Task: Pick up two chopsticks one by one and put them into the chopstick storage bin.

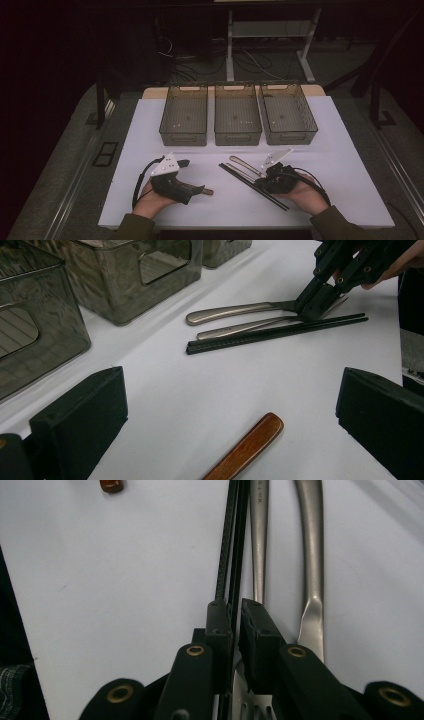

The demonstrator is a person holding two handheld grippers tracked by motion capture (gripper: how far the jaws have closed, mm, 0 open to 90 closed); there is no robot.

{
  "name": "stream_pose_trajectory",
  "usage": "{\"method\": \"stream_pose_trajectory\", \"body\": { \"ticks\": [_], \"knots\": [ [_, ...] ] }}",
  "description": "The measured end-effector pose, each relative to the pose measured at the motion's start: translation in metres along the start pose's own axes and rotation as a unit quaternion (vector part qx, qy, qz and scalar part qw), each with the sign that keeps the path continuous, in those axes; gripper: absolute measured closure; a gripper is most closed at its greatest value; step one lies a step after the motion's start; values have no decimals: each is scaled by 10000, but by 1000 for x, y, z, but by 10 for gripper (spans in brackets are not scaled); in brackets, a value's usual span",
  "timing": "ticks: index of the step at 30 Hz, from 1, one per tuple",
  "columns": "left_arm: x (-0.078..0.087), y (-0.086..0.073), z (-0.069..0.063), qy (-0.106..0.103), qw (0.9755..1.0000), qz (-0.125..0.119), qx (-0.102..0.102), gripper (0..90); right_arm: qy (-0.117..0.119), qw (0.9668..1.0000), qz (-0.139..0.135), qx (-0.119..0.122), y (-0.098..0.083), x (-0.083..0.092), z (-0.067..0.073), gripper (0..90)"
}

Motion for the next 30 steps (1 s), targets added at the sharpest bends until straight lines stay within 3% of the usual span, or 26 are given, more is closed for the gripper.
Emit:
{"method": "stream_pose_trajectory", "body": {
  "ticks": [12, 30],
  "knots": [
    [0, 0, 0, 0, 10000, -2, 40, 0, -93, 9995, 256, 139, 2, -9, 4, 832],
    [0, 0, 0, -2, 10000, 5, 29, 0, -228, 9992, 319, -43, 3, -10, 6, 839]
  ]
}}
Point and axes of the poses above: each handheld gripper's, and its own axes: x roughly backward along the jaws, y roughly out of its top, z roughly to its left, the point moved 3 cm from there along -x, roughly forward along the jaws, and after that the axes turned 4 degrees about x, right-handed, at the moved point
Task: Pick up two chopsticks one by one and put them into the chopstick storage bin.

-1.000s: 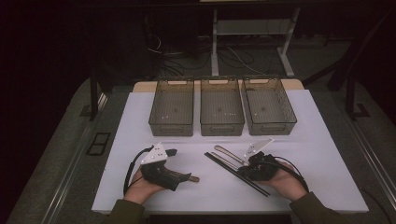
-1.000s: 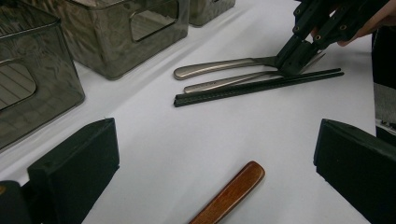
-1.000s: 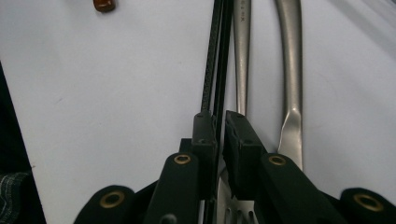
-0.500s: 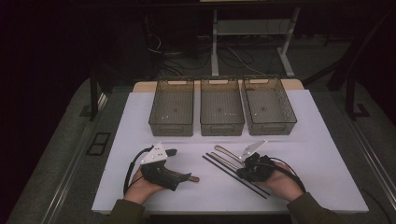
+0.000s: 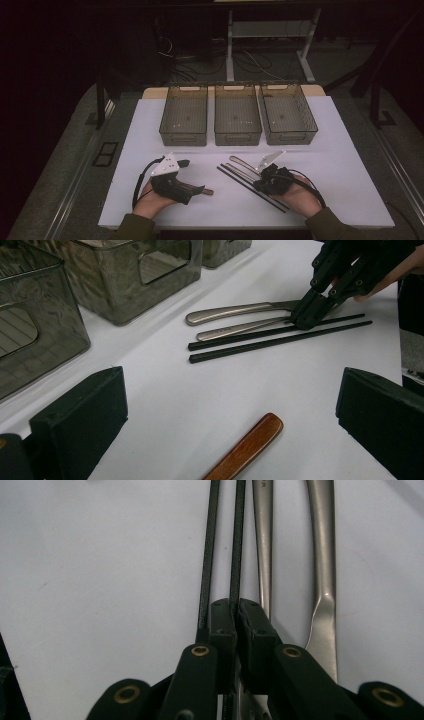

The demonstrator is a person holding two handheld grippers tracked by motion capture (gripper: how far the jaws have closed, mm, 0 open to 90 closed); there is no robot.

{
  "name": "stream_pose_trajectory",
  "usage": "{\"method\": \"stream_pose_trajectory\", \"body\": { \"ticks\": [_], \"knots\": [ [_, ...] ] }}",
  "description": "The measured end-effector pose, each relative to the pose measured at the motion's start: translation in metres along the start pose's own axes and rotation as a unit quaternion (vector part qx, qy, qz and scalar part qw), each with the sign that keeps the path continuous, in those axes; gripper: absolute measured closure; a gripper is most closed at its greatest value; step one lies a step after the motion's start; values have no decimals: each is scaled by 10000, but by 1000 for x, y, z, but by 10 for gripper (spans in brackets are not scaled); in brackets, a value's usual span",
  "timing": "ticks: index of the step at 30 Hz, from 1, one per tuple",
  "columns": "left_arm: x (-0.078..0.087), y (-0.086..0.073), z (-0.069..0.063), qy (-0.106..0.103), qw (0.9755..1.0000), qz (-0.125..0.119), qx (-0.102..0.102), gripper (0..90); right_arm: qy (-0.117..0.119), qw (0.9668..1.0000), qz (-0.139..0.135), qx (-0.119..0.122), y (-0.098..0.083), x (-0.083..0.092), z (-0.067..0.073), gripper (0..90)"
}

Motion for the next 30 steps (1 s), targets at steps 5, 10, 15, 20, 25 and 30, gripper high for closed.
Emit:
{"method": "stream_pose_trajectory", "body": {
  "ticks": [5, 10, 15, 20, 25, 30],
  "knots": [
    [0, 0, 0, 12, 10000, -6, -10, 0, -32, 10000, 12, 34, 0, 0, 1, 836],
    [0, 0, 0, 19, 10000, -8, -4, 0, -119, 9999, 60, 56, 1, 0, 3, 838],
    [0, 0, 0, 17, 10000, -11, -13, 0, -115, 9999, 49, 2, 1, 0, 2, 851],
    [1, 0, 1, 16, 10000, -27, -12, 0, 3, 10000, -52, -66, 1, 3, 2, 852],
    [1, 0, 0, 14, 10000, -24, -11, 0, 48, 9996, -254, -72, 4, 12, 0, 852],
    [1, 0, 0, 13, 10000, -22, -14, 0, 97, 9990, -423, -103, 5, 20, -2, 851]
  ]
}}
Point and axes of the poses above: each handheld gripper's, and its own axes: x roughly backward along the jaws, y roughly out of its top, z roughly to its left, the point moved 3 cm from there along -x, roughly forward along the jaws, and after that the axes turned 4 degrees about x, right-handed, at the moved point
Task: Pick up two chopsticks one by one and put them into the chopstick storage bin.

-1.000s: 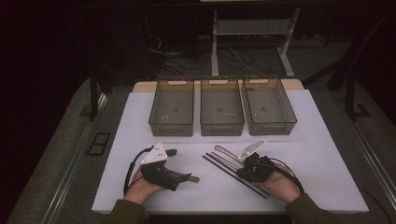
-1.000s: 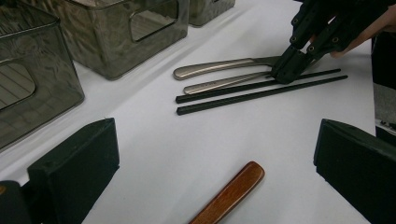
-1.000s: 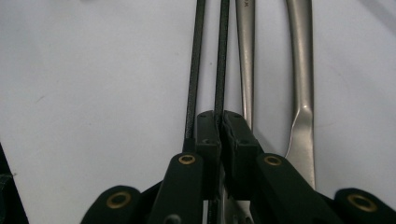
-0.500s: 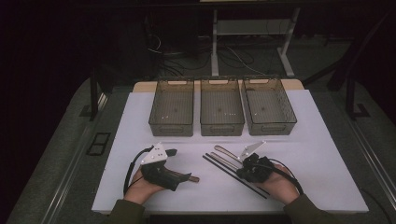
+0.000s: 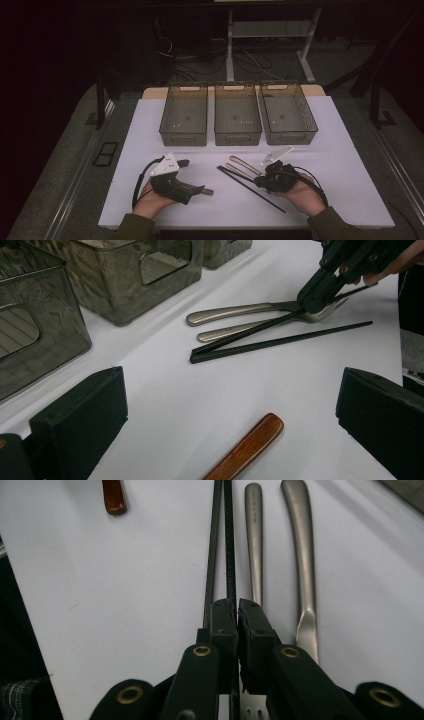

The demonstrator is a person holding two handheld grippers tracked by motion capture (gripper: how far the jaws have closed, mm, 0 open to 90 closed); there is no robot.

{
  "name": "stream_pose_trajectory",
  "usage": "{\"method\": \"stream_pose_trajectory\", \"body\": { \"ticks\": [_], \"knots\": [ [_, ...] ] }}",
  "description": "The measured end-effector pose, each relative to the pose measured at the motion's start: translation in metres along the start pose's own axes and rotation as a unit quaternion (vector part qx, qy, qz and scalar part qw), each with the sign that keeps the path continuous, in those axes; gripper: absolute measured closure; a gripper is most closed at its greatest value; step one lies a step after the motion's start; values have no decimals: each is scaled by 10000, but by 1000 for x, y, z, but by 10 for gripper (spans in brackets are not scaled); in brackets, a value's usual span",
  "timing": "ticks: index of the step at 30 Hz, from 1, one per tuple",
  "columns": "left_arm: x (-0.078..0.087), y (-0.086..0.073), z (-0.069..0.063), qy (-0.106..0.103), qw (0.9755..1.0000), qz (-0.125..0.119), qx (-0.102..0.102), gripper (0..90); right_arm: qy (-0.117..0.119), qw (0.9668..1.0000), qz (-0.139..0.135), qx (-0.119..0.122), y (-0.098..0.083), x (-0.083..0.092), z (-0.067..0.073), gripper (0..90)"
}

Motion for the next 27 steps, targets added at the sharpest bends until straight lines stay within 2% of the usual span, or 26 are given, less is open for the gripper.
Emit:
{"method": "stream_pose_trajectory", "body": {
  "ticks": [13, 27],
  "knots": [
    [0, 0, 0, -6, 10000, 2, -6, 0, 19, 9994, -347, 23, 7, 17, -2, 852],
    [0, 0, -1, -1, 10000, -32, 9, 0, 20, 9971, -756, -1, 29, 32, -12, 852]
  ]
}}
Point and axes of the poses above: each handheld gripper's, and its own axes: x roughly backward along the jaws, y roughly out of its top, z roughly to its left, the point moved 3 cm from there along -x, roughly forward along the jaws, and after that the axes turned 4 degrees about x, right-handed, at the moved point
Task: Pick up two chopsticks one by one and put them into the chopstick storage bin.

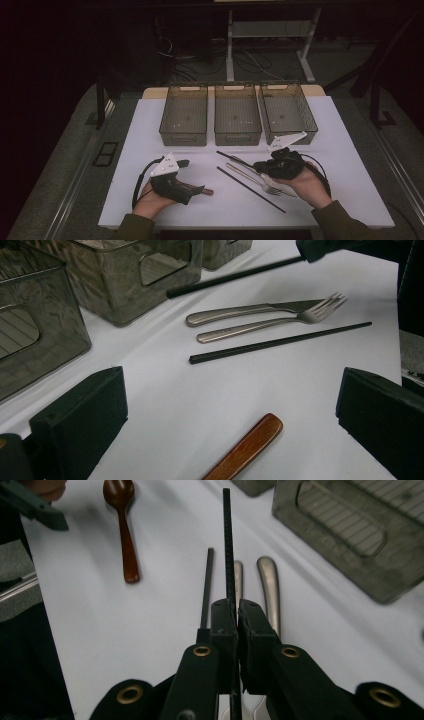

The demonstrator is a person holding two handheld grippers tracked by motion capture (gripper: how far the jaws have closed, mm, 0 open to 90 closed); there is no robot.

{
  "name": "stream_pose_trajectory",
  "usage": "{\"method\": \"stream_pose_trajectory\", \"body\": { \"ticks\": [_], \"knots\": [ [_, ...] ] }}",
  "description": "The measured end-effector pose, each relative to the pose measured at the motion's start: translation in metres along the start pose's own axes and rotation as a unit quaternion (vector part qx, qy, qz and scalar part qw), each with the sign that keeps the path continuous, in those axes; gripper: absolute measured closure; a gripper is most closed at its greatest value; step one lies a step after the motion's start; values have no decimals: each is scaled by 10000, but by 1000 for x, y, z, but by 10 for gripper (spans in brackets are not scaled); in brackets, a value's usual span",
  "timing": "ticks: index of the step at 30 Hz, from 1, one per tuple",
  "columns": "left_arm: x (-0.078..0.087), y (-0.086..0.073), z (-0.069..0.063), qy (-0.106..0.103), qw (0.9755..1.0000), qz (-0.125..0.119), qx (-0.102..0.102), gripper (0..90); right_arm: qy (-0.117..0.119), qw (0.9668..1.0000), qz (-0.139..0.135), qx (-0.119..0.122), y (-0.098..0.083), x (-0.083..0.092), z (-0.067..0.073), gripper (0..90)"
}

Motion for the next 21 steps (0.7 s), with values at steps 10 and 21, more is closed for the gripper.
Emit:
{"method": "stream_pose_trajectory", "body": {
  "ticks": [10, 21],
  "knots": [
    [0, 0, 1, -3, 10000, -31, 12, 0, -46, 9997, -247, -5, 33, -4, -11, 851],
    [0, 0, 1, -10, 10000, -22, 17, 0, -63, 9994, -333, -89, 61, -17, -30, 851]
  ]
}}
Point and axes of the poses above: each handheld gripper's, and its own axes: x roughly backward along the jaws, y roughly out of its top, z roughly to its left, the point moved 3 cm from there along -x, roughly forward along the jaws, and after that the axes turned 4 degrees about x, right-handed, at the moved point
